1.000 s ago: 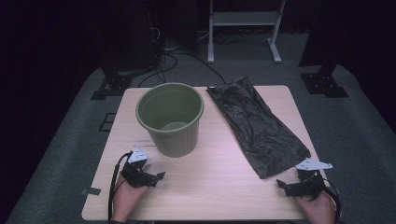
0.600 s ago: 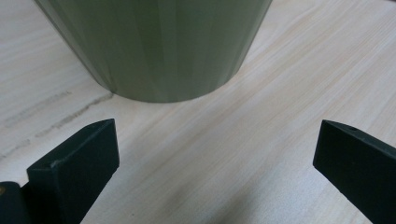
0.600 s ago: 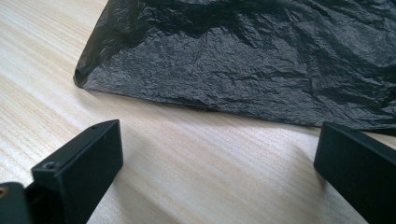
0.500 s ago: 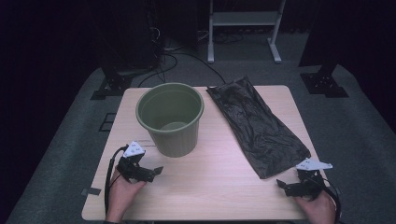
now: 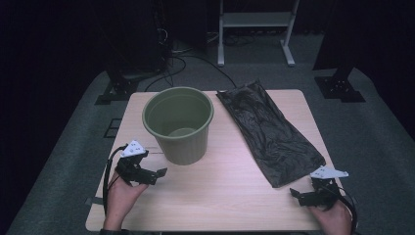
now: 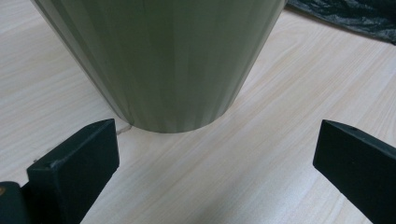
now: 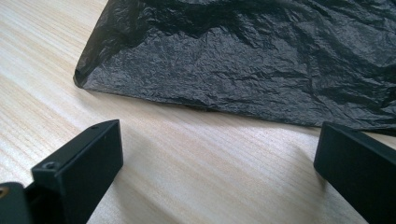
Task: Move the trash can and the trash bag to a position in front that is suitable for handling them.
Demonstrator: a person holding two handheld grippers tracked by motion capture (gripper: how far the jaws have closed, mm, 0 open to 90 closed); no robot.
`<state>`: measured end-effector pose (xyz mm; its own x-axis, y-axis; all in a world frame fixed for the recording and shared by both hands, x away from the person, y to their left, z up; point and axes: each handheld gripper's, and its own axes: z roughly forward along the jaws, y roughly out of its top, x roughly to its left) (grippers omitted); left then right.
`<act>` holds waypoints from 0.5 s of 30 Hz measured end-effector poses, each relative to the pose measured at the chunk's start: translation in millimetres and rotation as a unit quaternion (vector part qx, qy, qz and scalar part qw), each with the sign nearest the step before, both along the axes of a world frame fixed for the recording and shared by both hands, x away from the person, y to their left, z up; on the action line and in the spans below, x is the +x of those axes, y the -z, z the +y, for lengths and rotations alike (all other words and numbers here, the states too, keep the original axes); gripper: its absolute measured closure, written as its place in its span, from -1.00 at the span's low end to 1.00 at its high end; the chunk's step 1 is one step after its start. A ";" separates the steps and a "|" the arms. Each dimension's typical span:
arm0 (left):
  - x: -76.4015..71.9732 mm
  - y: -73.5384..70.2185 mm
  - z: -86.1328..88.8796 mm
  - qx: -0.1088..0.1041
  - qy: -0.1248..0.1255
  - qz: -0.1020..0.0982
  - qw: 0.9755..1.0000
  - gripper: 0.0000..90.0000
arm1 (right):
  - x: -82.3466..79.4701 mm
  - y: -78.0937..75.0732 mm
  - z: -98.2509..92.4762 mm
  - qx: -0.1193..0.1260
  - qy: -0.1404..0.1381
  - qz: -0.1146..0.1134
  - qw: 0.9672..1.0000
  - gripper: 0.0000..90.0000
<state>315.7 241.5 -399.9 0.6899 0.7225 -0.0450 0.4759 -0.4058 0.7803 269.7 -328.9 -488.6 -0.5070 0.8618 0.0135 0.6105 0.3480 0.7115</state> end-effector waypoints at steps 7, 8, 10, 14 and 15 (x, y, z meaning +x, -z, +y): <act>4.0 -10.8 1.5 -0.001 0.002 0.000 1.000 -1.00 | 0.0 0.0 0.0 0.000 0.000 0.000 1.000 -1.00; 4.4 -13.3 1.3 0.001 0.003 -0.001 1.000 -1.00 | 0.0 0.0 0.0 0.000 0.000 0.000 1.000 -1.00; 5.3 -17.8 1.3 0.002 0.005 -0.003 1.000 -1.00 | 0.0 0.0 -0.1 -0.001 0.000 0.000 1.000 -1.00; 7.1 -27.9 2.2 0.001 0.006 -0.006 1.000 -1.00 | 0.0 0.0 -0.1 0.000 0.000 0.000 1.000 -1.00; 7.6 -30.6 2.6 -0.001 0.005 -0.008 1.000 -1.00 | 0.0 0.0 -0.1 0.000 0.000 0.000 1.000 -1.00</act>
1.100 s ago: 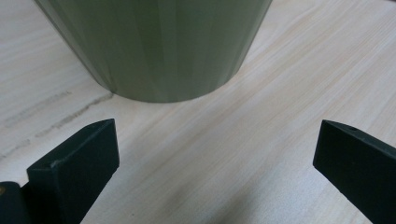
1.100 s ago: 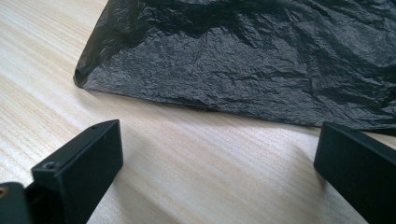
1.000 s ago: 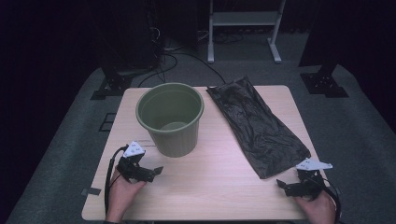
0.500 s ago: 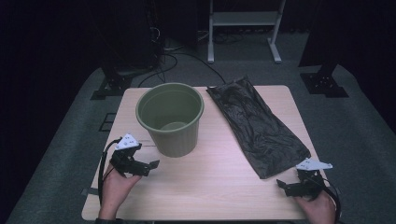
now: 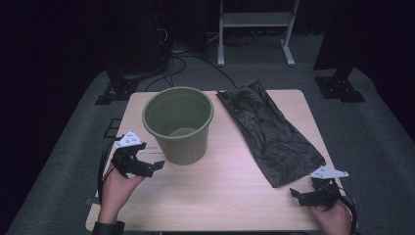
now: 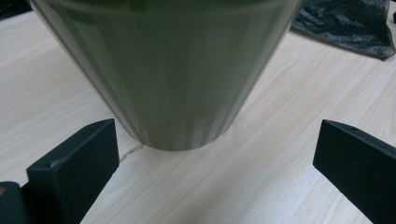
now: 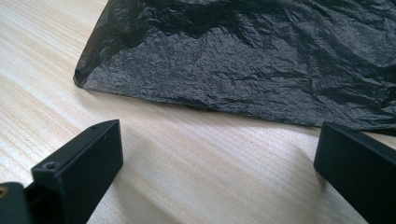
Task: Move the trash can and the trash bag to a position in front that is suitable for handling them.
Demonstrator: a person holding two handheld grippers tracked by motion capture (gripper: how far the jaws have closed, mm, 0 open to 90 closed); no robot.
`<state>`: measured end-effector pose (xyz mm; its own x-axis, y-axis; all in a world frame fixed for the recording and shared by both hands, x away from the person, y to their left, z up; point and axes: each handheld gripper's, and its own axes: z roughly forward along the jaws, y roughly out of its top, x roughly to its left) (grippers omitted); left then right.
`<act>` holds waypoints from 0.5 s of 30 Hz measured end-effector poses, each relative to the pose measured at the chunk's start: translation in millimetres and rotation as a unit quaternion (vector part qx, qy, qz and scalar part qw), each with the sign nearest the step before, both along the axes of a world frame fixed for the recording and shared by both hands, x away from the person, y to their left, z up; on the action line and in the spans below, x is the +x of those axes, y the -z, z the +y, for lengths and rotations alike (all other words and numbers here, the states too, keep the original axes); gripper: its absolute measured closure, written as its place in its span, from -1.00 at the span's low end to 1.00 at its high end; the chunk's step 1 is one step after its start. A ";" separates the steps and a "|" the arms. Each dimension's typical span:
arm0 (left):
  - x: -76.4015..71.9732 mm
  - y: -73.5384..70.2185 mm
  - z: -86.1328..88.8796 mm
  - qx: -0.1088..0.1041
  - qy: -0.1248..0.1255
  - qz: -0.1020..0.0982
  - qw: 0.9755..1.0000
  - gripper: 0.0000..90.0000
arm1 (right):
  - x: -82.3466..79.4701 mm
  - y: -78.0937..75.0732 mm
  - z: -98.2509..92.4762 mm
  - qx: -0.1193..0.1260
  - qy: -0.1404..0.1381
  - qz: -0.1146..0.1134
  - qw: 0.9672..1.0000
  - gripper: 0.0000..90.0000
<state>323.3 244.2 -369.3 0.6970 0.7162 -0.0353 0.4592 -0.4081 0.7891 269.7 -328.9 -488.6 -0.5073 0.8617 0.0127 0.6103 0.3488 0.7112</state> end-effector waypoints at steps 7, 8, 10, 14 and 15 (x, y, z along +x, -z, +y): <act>4.9 -17.6 0.5 0.003 0.004 -0.004 1.000 -1.00 | 0.0 0.0 0.0 0.000 0.000 0.000 1.000 -1.00; 5.5 -19.8 0.1 0.002 0.005 -0.004 1.000 -1.00 | 0.0 0.0 0.0 0.000 0.000 0.000 1.000 -1.00; 6.7 -24.1 -0.6 0.005 0.006 -0.005 1.000 -1.00 | 0.0 0.0 0.0 0.000 0.000 0.000 1.000 -1.00; 8.9 -32.7 -1.3 0.007 0.008 -0.006 1.000 -1.00 | 0.0 0.0 0.0 0.000 0.000 0.000 1.000 -1.00; 9.7 -36.0 -1.0 0.007 0.007 -0.008 1.000 -1.00 | 0.0 0.0 0.0 0.000 0.000 0.000 1.000 -1.00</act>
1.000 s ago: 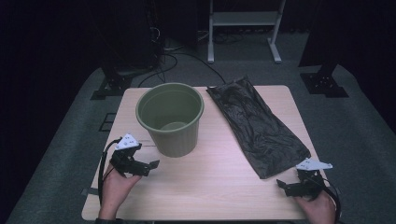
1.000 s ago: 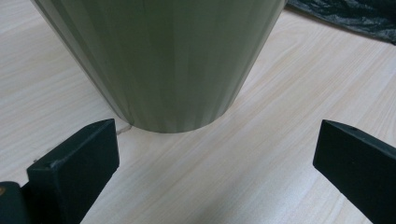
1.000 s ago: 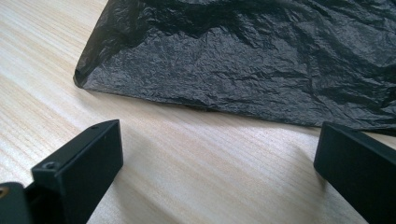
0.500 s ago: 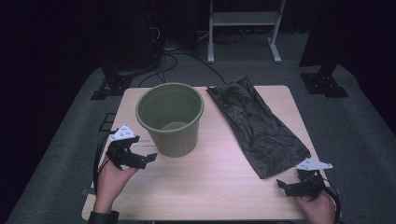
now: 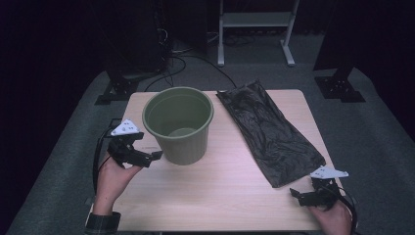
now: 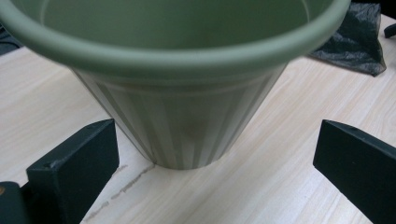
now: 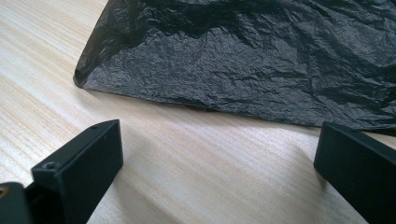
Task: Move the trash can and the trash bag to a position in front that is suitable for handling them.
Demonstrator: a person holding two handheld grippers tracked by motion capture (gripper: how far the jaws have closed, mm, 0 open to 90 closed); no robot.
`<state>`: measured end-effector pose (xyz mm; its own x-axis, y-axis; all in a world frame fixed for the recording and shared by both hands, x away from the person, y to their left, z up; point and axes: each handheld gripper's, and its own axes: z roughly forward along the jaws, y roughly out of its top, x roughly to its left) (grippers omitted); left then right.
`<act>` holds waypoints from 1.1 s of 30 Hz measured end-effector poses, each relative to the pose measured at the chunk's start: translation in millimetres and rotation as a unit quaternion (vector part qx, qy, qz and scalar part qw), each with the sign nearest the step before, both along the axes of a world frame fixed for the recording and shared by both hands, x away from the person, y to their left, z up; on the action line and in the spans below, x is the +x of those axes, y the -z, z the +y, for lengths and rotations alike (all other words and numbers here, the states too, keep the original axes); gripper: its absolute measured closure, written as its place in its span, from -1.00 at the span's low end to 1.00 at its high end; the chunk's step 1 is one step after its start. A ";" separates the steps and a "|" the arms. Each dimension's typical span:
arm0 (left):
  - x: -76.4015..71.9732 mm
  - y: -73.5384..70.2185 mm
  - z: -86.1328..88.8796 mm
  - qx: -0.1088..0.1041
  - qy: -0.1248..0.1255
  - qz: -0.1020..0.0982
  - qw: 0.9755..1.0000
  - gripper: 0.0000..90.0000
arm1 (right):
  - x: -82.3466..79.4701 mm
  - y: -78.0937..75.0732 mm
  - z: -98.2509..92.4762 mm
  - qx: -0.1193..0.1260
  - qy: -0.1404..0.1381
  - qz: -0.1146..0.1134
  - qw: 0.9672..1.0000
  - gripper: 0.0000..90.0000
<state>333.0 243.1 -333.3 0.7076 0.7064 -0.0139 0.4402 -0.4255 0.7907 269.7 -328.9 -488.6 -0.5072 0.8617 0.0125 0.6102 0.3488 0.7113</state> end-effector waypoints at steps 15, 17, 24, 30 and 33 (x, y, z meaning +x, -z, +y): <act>13.3 -36.7 4.7 -0.012 -0.004 -0.019 1.000 -1.00 | 0.0 0.0 0.0 0.000 0.000 0.000 1.000 -1.00; 15.8 -40.9 5.8 -0.016 -0.004 -0.022 1.000 -1.00 | 0.0 0.0 0.0 0.000 0.000 0.000 1.000 -1.00; 29.2 -50.6 7.4 -0.016 -0.007 -0.030 0.999 -1.00 | 0.0 0.0 0.0 0.000 0.000 0.000 1.000 -1.00; 42.5 -49.7 6.7 -0.011 -0.008 -0.027 1.000 -1.00 | 0.0 0.0 0.0 0.000 0.000 0.000 1.000 -1.00; 54.1 -46.9 7.0 -0.006 -0.005 -0.025 1.000 -1.00 | 0.0 0.0 0.0 0.000 0.000 0.000 1.000 -1.00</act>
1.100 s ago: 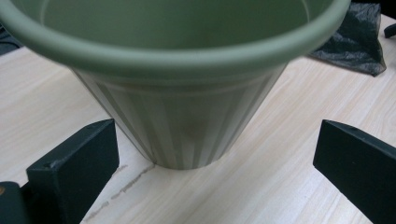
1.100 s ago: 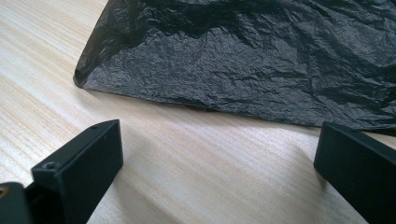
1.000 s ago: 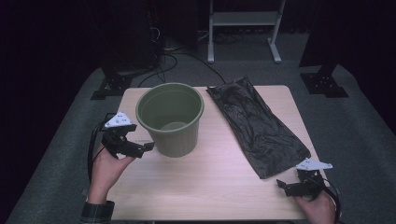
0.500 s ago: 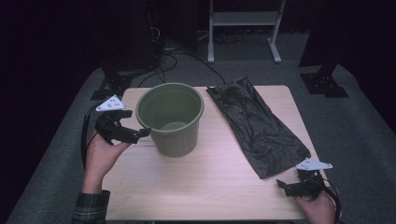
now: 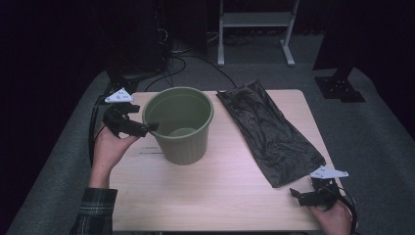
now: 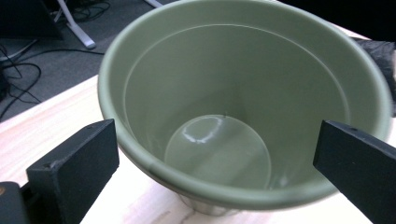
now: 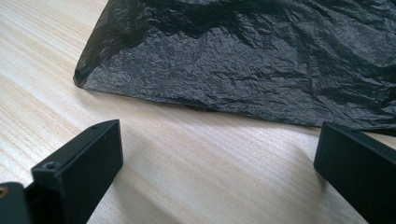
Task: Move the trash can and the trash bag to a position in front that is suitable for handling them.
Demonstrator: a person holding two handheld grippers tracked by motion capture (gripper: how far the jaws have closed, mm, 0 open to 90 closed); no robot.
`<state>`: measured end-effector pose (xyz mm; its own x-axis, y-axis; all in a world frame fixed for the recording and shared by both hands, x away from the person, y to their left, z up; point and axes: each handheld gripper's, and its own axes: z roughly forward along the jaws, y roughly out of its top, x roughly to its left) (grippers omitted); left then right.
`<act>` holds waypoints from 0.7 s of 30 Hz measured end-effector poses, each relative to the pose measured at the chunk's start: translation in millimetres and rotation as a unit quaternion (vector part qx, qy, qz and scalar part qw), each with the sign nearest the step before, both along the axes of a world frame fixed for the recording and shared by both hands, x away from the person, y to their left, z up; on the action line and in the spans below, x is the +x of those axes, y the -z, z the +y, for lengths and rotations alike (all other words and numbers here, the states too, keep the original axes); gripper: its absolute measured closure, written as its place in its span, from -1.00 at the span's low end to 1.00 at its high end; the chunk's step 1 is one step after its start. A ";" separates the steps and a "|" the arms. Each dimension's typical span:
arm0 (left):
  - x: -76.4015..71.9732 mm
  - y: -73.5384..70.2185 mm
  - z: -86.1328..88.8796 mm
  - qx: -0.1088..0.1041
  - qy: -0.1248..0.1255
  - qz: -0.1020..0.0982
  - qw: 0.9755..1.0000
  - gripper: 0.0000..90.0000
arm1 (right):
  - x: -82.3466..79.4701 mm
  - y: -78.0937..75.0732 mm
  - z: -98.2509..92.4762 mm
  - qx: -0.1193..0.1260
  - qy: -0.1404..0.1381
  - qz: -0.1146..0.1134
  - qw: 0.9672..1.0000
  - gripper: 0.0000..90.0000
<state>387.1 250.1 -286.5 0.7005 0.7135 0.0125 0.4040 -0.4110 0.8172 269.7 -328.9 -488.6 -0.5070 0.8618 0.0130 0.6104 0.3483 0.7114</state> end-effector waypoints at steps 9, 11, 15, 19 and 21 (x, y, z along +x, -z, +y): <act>18.8 11.5 3.0 0.001 -0.010 0.018 1.000 -1.00 | 0.0 0.0 -0.1 0.000 0.000 0.000 1.000 -1.00; 20.8 12.5 3.2 -0.001 -0.010 0.020 1.000 -1.00 | 0.0 0.0 0.0 0.000 0.000 0.000 1.000 -1.00; 23.8 15.0 3.7 0.004 -0.014 0.025 1.000 -1.00 | 0.0 0.0 -0.1 0.000 0.000 0.000 1.000 -1.00; 25.8 16.5 3.7 0.003 -0.015 0.029 0.999 -1.00 | 0.0 0.0 -0.1 0.000 0.000 0.000 1.000 -1.00; 26.8 17.6 3.1 0.006 -0.016 0.033 0.999 -1.00 | 0.0 0.0 0.0 0.000 0.000 0.000 1.000 -1.00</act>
<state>413.9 253.2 -304.0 0.6773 0.7353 -0.0240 0.4701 -0.4074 0.7829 269.7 -328.9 -488.6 -0.5073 0.8617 0.0130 0.6102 0.3486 0.7114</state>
